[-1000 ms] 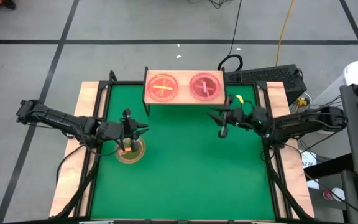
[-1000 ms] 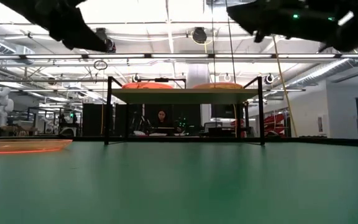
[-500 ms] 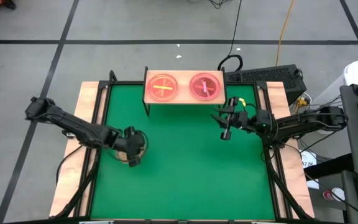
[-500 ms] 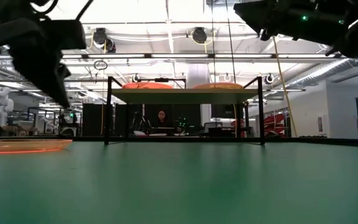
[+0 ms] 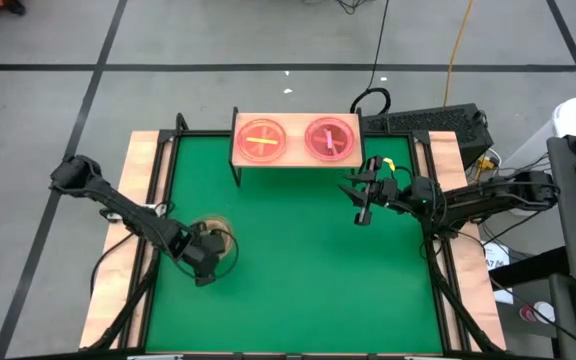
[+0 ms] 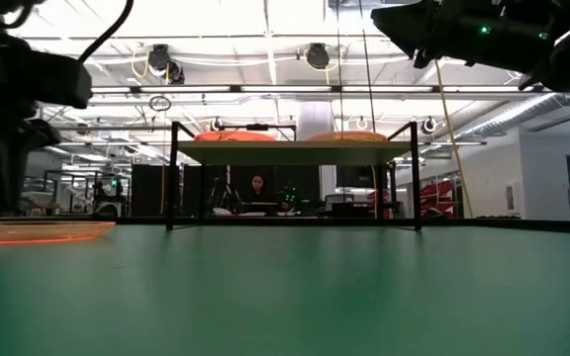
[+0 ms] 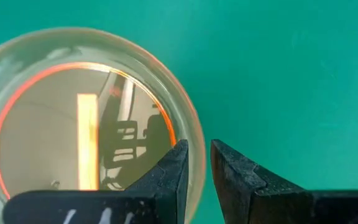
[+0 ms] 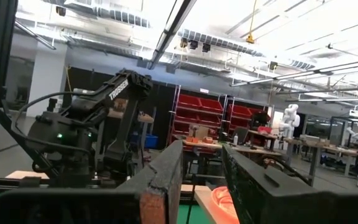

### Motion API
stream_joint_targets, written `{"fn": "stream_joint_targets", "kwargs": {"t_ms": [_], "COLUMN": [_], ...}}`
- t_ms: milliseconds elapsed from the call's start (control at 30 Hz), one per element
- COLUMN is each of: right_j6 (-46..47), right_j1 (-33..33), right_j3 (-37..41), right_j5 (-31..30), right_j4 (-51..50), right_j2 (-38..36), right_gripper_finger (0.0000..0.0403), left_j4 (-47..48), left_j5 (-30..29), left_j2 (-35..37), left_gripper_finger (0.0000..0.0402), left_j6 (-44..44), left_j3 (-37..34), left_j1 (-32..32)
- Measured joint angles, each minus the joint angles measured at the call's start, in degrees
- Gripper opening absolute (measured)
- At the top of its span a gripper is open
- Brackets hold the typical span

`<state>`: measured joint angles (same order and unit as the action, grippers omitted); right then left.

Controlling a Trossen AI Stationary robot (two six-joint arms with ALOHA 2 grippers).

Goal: Place and stack plates onto a shelf
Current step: Stack the orange plate on top of the orange plate on the shelf

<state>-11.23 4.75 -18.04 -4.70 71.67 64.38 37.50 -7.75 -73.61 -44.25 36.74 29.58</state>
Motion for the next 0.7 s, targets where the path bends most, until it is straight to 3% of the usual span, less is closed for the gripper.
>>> {"fn": "stream_joint_targets", "kwargs": {"t_ms": [333, 700], "right_j6": [2.0, 2.0], "right_j1": [0.0, 0.0], "right_j3": [0.0, 0.0], "right_j5": [0.0, 0.0], "right_j4": [-0.2, -1.3], "right_j2": [0.0, 0.0], "right_gripper_finger": [0.0096, 0.0096], "left_j4": [0.2, 1.2], "left_j5": [-2.9, -0.9], "left_j2": [-0.4, -8.5], "left_gripper_finger": [0.0074, 0.0074], "left_j6": [-6.9, -6.5], "left_j3": [0.0, 2.4], "left_j1": [3.8, 4.7]}}
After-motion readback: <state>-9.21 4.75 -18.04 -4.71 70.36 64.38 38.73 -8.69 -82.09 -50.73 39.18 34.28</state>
